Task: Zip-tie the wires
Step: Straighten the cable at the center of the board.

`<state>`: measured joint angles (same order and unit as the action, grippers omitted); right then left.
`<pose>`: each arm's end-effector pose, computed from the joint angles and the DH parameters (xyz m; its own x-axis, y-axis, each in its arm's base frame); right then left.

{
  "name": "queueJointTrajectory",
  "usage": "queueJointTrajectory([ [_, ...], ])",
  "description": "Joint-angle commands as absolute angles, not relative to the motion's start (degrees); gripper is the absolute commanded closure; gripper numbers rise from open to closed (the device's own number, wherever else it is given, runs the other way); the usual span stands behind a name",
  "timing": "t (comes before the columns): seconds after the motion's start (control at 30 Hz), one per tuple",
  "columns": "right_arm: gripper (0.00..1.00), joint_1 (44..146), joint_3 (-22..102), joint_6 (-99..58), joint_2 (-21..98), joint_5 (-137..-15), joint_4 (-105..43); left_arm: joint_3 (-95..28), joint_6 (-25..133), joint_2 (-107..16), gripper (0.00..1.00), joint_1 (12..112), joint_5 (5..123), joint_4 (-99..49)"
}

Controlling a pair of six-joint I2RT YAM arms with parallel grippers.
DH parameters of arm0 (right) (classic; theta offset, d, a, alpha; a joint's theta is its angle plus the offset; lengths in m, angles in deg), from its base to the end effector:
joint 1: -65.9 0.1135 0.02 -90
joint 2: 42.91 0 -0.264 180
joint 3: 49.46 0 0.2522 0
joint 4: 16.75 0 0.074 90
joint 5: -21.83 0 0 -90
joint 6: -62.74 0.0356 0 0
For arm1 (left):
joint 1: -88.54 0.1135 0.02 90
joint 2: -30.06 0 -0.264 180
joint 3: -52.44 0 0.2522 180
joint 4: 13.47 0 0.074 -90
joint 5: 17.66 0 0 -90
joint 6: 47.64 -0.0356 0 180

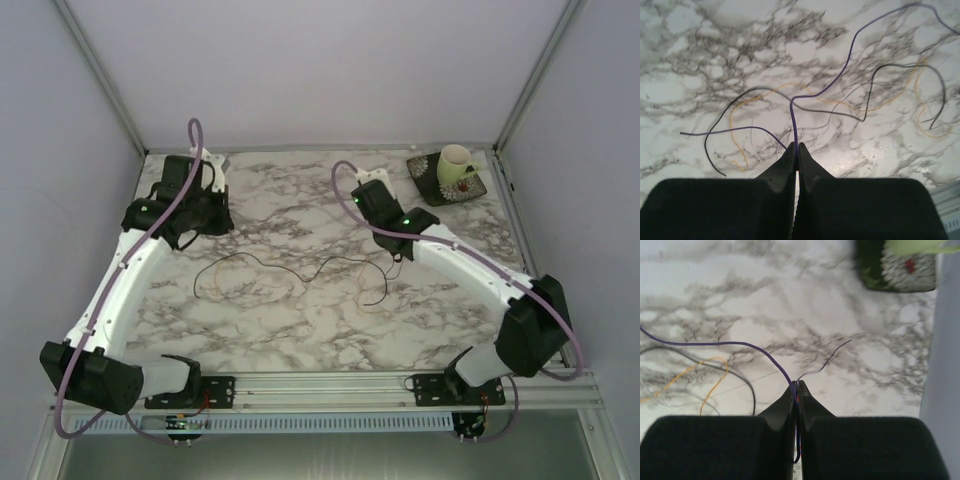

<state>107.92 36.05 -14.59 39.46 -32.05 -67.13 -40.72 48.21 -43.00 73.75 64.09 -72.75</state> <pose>0.2418 0.1896 0.3135 -0.5856 -0.2891 -0.7573 -0.1178 0.9547 -0.2733 0.2545 -0.0725 0.3837 -0.6444 0.0658 -0.7619 0.2960 0.9401 -0.1692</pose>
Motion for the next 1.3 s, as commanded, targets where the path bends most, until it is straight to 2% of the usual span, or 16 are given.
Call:
queueJointTrajectory([
  [0.0, 1.00, 108.4, 33.0, -11.2, 42.8, -39.5, -62.9, -37.0, 48.5, -42.8, 1.00, 75.1, 66.8, -73.2],
  [0.4, 1.00, 108.3, 30.7, -10.4, 53.1, -44.6, -58.8, -27.1, 48.6, -45.8, 1.00, 80.3, 63.2, -68.4],
  [0.67, 1.00, 107.9, 31.0, -9.7, 56.1, -46.1, -60.2, -22.2, 47.3, -48.6, 1.00, 82.1, 59.0, -67.7],
  [0.93, 1.00, 107.5, 30.9, -9.2, 57.7, -46.1, -62.1, -19.1, 46.6, -51.5, 1.00, 82.5, 60.9, -66.2],
  [1.13, 1.00, 107.5, 31.2, -8.9, 58.1, -47.9, -62.4, -18.2, 46.6, -52.3, 0.86, 82.5, 62.1, -65.5],
  [1.27, 0.88, 107.4, 31.4, -8.5, 57.9, -48.1, -62.8, -18.0, 46.5, -52.3, 0.78, 82.5, 63.4, -65.7],
])
